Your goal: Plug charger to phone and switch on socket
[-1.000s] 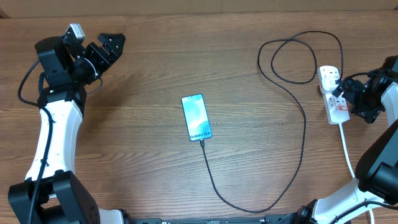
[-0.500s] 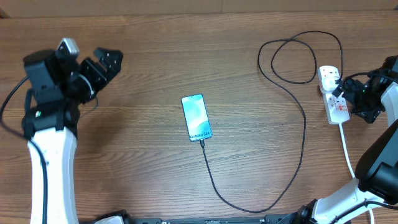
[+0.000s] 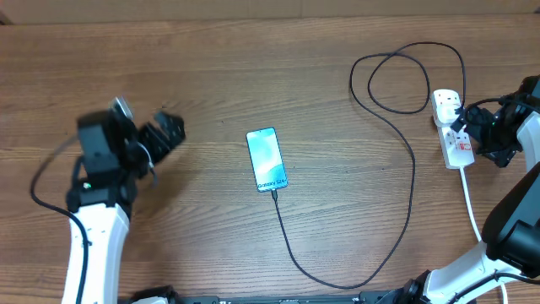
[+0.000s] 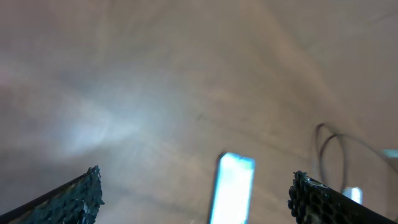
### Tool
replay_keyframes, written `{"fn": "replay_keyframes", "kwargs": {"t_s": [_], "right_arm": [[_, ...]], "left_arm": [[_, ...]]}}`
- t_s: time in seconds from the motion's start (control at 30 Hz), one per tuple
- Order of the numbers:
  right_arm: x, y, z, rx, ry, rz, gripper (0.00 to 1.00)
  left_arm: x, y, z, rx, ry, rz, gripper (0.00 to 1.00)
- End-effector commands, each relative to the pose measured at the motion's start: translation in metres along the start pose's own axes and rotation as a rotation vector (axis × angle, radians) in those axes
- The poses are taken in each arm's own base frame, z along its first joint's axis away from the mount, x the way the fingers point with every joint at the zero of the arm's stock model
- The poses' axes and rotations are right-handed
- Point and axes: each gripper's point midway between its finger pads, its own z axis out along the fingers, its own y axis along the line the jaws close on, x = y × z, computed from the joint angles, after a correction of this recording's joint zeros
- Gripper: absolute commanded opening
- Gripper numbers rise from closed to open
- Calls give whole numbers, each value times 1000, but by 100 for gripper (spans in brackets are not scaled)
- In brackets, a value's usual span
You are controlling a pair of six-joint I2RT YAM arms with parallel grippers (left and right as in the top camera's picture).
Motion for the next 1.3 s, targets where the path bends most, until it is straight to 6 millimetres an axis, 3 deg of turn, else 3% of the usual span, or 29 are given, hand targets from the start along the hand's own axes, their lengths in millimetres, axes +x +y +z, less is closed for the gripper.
{"fn": "replay_keyframes", "kwargs": {"t_s": [0.0,0.2,0.33,0.83,1.13,1.27], "right_arm": [[-10,2,-12,-1,-44,-10,100],[-10,2,-12,-1,-44,-10,100],[-10,2,-12,-1,-44,-10,100],[-10,2,-12,-1,-44,-10,100],[-10,2,-12,-1,-44,-10,100],[-10,2,-12,-1,-44,-10,100]], "left_arm": [[25,27,4,-58,23,-47,100],[63,79,14,-204,58,-75,100],[75,95,20,-222,44,-69,100],[101,112,35,-48,-127,-6,100],[133,133,35,-62,-97,-13,100],[137,132,33,-65,-86,-3,100]]}}
